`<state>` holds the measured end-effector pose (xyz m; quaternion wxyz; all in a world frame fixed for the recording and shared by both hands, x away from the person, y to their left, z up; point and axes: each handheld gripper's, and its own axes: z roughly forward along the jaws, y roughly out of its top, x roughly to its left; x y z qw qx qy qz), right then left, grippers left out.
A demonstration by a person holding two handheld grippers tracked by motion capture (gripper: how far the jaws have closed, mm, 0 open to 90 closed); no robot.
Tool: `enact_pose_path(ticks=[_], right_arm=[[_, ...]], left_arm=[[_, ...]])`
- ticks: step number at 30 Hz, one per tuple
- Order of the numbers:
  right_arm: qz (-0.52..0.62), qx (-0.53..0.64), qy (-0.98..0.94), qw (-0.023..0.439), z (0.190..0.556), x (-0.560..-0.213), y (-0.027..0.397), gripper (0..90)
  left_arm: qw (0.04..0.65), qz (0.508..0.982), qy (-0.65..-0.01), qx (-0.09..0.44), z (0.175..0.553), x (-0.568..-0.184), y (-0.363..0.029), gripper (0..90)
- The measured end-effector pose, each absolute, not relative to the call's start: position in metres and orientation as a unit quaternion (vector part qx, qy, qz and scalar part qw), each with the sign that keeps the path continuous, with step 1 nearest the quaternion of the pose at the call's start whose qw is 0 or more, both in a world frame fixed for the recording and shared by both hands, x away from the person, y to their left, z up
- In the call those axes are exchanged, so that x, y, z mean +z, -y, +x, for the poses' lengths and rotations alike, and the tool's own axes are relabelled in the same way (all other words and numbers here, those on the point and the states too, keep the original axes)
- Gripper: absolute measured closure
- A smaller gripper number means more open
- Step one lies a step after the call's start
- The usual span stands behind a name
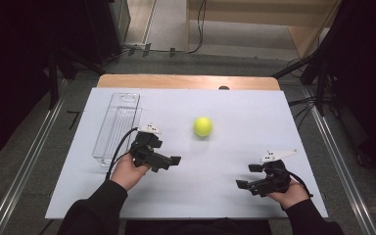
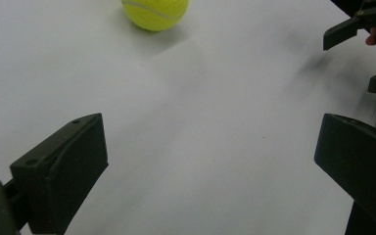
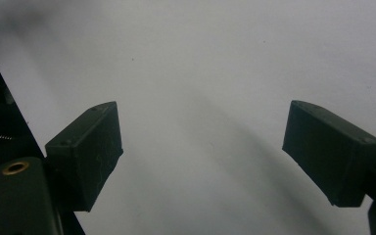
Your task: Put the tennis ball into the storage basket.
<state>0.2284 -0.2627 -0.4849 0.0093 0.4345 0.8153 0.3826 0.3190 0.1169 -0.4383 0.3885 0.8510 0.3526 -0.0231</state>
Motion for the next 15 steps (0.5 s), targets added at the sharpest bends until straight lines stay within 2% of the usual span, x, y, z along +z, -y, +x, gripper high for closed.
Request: enact_pose_path(ticks=[15], right_arm=[[0.433,0.384,-0.816,0.009,0.229,-0.485,0.263,12.7]], left_arm=[[0.402,0.848,-0.345,-0.021,0.332,-0.436,-0.106,0.1]])
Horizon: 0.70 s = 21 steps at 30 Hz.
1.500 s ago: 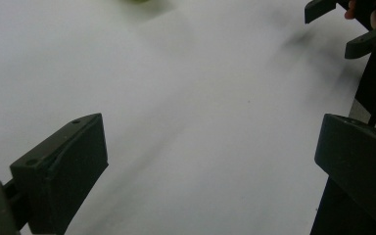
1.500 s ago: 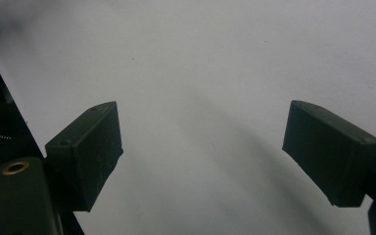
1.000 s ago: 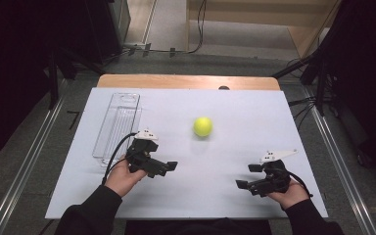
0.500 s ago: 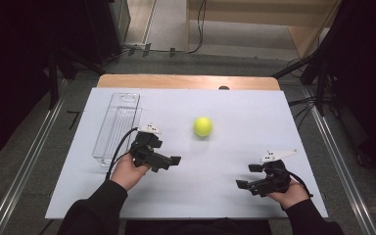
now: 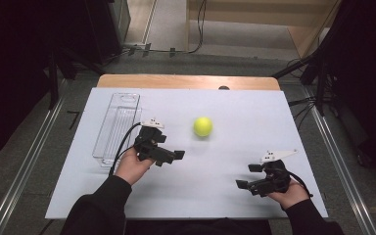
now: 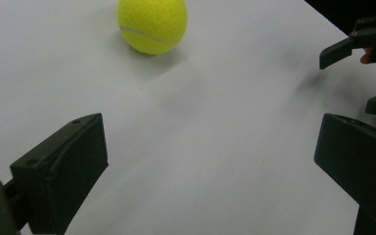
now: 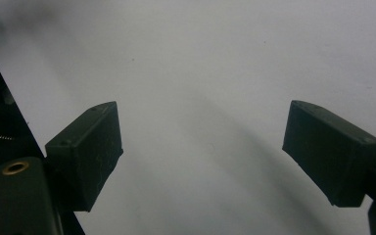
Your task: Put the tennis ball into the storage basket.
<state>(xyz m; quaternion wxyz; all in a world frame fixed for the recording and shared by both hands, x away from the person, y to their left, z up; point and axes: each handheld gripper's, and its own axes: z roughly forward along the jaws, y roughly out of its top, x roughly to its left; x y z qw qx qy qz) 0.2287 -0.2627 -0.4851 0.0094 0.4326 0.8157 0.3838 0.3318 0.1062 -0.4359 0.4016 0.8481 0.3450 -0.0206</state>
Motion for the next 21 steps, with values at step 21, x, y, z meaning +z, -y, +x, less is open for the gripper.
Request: enact_pose_path(ticks=[21], right_arm=[[0.433,0.384,-0.815,0.009,0.229,-0.485,0.263,12.7]], left_arm=[[0.405,0.847,-0.345,-0.011,0.351,-0.437,-0.089,0.1]])
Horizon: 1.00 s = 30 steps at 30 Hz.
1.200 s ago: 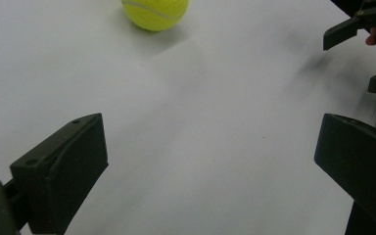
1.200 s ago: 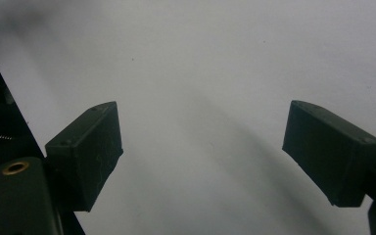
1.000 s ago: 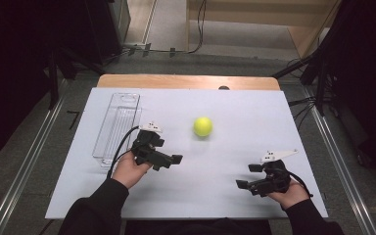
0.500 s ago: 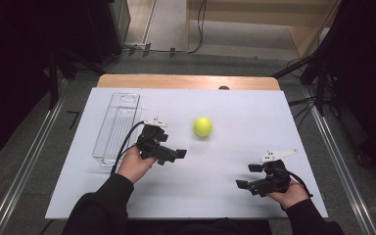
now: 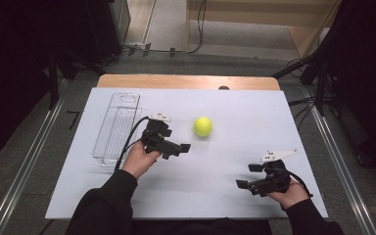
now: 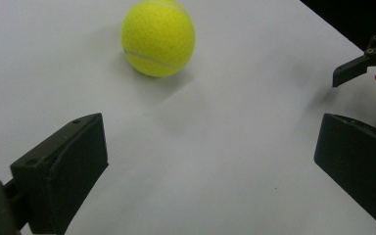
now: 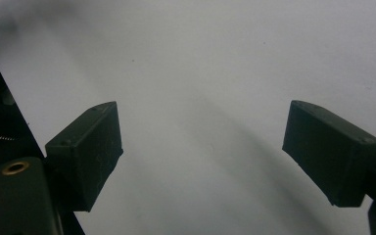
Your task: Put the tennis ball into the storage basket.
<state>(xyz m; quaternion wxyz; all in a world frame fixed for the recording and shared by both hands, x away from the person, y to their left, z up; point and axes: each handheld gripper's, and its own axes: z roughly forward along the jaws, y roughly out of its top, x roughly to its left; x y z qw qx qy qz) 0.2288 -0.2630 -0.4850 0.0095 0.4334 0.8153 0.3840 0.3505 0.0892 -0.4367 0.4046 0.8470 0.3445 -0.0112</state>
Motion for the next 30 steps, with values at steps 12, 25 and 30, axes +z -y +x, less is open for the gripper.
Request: enact_pose_path(ticks=[12,25,30], right_arm=[[0.432,0.385,-0.815,0.01,0.229,-0.485,0.263,12.7],[0.431,0.387,-0.815,0.01,0.228,-0.484,0.264,12.7],[0.43,0.387,-0.816,0.01,0.229,-0.484,0.264,12.6]], left_arm=[[0.397,0.852,-0.342,-0.002,0.36,-0.44,-0.075,4.0],[0.401,0.852,-0.338,-0.001,0.373,-0.44,-0.063,3.9],[0.407,0.85,-0.335,0.0,0.38,-0.437,-0.057,2.7]])
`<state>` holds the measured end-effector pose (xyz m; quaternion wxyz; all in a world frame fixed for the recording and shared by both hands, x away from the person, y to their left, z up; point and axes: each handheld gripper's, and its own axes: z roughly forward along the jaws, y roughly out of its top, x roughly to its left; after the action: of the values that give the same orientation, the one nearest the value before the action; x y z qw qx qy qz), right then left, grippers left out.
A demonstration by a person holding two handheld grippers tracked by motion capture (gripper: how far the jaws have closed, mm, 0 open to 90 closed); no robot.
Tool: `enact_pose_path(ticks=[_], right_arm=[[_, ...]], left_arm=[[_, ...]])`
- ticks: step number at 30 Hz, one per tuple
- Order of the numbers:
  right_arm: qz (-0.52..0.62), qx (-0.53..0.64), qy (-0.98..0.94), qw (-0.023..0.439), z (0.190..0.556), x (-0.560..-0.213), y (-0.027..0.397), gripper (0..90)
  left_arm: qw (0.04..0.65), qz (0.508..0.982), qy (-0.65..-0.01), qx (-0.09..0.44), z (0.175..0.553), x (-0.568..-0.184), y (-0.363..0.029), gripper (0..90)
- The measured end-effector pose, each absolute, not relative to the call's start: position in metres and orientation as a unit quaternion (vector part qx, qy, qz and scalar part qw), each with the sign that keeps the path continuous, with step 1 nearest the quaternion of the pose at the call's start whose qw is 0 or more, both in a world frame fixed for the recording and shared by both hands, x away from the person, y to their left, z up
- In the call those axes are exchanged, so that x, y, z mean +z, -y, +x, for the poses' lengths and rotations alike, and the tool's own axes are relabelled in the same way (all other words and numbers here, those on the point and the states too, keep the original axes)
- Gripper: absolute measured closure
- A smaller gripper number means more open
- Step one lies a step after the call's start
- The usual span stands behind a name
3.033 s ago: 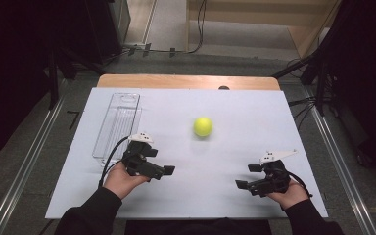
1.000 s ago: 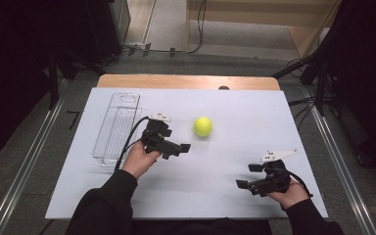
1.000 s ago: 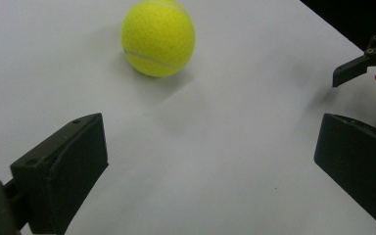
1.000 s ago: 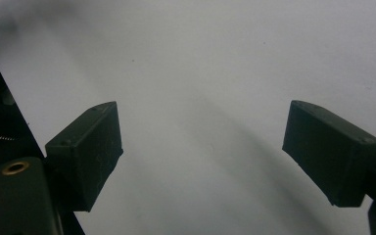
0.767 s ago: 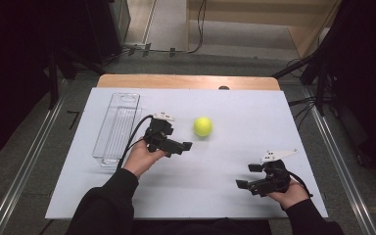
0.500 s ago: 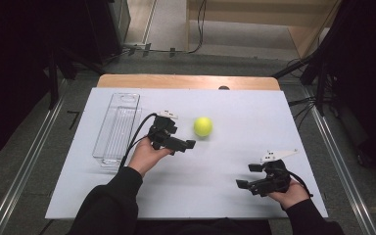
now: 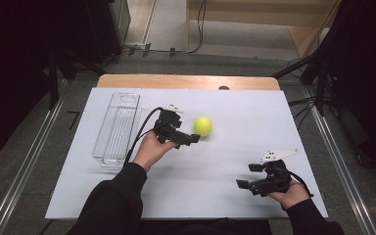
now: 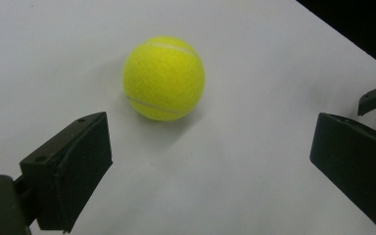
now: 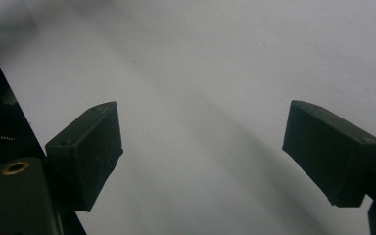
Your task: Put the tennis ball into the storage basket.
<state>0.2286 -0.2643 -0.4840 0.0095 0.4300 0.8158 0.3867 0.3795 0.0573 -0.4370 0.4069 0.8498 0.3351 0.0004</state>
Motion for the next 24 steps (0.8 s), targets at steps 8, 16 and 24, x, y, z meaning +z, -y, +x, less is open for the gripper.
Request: enact_pose_path(ticks=[8,16,24], right_arm=[[0.43,0.387,-0.815,0.01,0.229,-0.484,0.264,12.7],[0.433,0.386,-0.815,0.01,0.229,-0.484,0.264,12.7],[0.431,0.386,-0.815,0.01,0.229,-0.484,0.264,12.6]], left_arm=[[0.405,0.852,-0.332,0.006,0.388,-0.434,-0.05,2.7],[0.404,0.851,-0.335,0.01,0.4,-0.432,-0.045,2.8],[0.399,0.852,-0.339,0.014,0.413,-0.429,-0.037,2.8]])
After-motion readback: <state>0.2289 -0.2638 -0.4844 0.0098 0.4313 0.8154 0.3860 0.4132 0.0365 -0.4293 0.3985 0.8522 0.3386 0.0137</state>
